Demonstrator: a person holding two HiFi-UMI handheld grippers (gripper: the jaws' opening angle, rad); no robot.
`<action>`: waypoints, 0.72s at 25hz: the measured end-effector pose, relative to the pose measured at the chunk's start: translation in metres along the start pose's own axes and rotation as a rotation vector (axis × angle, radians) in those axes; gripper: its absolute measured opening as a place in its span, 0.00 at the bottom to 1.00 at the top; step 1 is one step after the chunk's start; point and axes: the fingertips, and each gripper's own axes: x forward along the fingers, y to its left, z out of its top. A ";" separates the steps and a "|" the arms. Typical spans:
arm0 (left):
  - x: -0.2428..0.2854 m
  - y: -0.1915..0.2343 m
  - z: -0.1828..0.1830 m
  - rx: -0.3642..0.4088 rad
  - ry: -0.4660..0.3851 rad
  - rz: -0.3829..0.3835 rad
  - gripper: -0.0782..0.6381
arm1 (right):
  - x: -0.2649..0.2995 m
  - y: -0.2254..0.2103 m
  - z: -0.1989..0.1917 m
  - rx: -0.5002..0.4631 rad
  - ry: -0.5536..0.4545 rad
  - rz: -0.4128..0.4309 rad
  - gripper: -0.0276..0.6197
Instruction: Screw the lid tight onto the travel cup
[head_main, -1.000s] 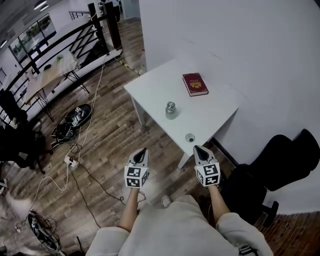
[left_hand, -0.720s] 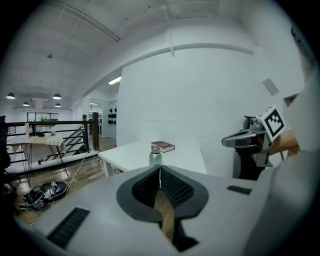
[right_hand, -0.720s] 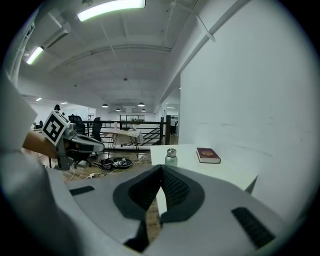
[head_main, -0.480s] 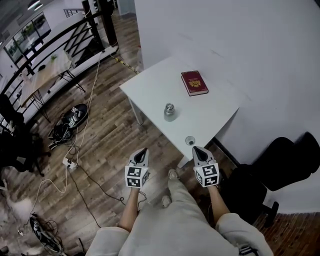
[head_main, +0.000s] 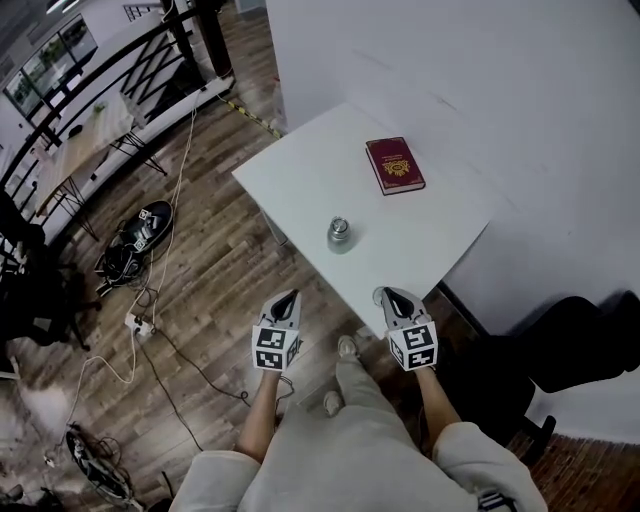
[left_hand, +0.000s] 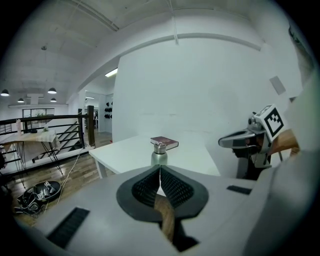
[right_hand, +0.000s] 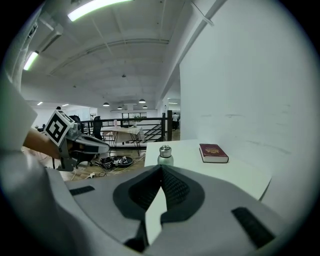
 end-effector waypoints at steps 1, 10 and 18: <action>0.008 0.002 0.000 0.003 0.005 -0.002 0.12 | 0.008 -0.003 0.001 0.000 0.002 0.007 0.04; 0.084 0.017 0.012 0.005 0.033 -0.004 0.12 | 0.075 -0.036 0.012 0.012 -0.002 0.087 0.04; 0.124 0.032 0.013 -0.006 0.057 0.019 0.12 | 0.116 -0.057 0.011 0.037 0.005 0.133 0.04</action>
